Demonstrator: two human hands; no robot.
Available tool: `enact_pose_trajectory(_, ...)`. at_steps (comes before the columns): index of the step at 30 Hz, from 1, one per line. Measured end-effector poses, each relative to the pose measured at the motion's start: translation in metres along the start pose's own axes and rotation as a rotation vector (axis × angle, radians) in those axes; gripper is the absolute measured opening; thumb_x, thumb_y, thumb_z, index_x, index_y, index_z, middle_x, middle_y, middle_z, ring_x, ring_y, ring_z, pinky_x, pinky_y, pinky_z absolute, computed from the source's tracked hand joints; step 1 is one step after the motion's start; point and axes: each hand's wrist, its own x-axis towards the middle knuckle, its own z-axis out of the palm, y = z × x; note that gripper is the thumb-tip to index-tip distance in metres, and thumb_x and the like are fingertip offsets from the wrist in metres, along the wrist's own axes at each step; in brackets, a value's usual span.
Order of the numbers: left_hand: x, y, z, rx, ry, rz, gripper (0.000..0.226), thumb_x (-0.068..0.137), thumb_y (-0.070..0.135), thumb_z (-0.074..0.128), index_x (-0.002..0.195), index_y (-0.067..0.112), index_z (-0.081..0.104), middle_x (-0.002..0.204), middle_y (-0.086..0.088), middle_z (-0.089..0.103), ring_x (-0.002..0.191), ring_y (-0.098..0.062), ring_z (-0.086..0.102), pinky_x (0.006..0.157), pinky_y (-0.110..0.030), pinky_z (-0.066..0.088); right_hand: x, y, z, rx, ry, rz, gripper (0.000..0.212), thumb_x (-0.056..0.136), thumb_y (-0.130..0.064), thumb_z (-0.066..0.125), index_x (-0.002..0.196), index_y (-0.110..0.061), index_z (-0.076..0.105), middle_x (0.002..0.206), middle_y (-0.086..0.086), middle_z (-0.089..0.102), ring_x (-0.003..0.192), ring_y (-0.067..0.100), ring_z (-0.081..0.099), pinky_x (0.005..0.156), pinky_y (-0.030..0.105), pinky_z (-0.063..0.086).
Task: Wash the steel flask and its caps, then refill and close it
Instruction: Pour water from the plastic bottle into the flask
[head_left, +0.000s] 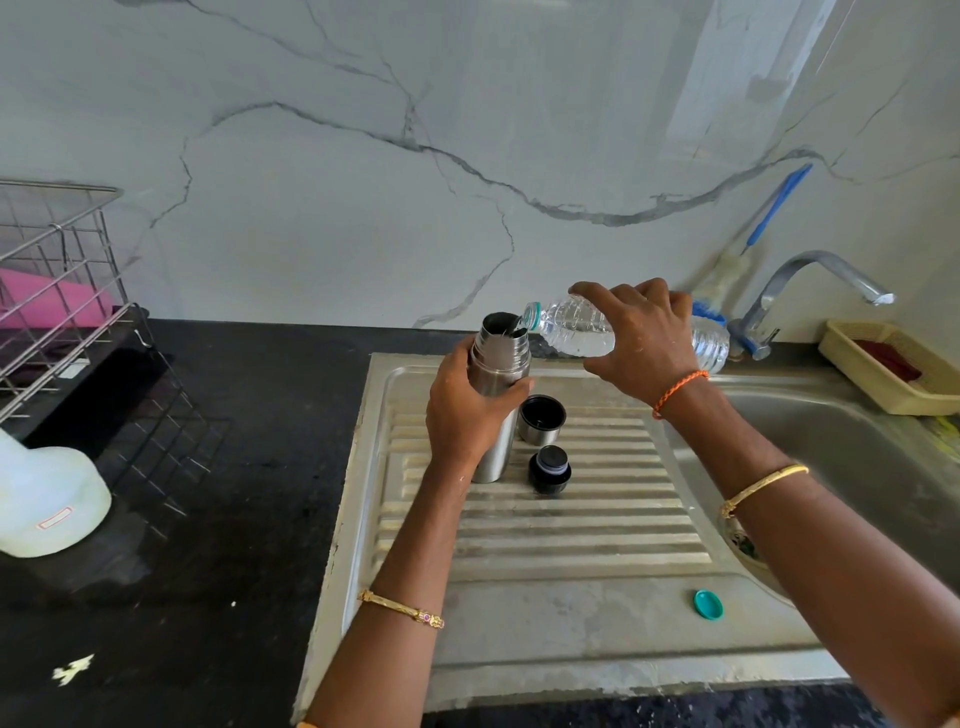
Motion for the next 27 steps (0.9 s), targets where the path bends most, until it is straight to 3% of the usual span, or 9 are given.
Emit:
enact_pose_trajectory(12,-0.0018,0.0006,0.0008,-0.025,0.01,0.0,0.064,0.06,0.051,0.079,0.116,0.026,0.059,0.106,0.01,0.067,0.095,-0.009,0.063,0.079,-0.038,0.056,-0.0009,-0.0023,-0.0029,-0.003,-0.028,0.01,0.072,0.077,-0.03,0.07,0.14,-0.036,0.035,0.129,0.004,0.056,0.123,0.032,0.041,0.102,0.047,0.021)
enact_pose_trajectory(27,-0.0035,-0.0006,0.0004,-0.051,0.007,0.008,0.062,0.061,0.046,0.081,0.117,0.029,0.059,0.107,0.009,0.067,0.096,-0.009,0.063,0.083,-0.04,0.056,0.0013,-0.0042,-0.0071,-0.022,-0.048,0.011,0.074,0.078,-0.029,0.071,0.141,-0.034,0.034,0.129,0.007,0.055,0.123,0.033,0.044,0.105,0.05,0.022)
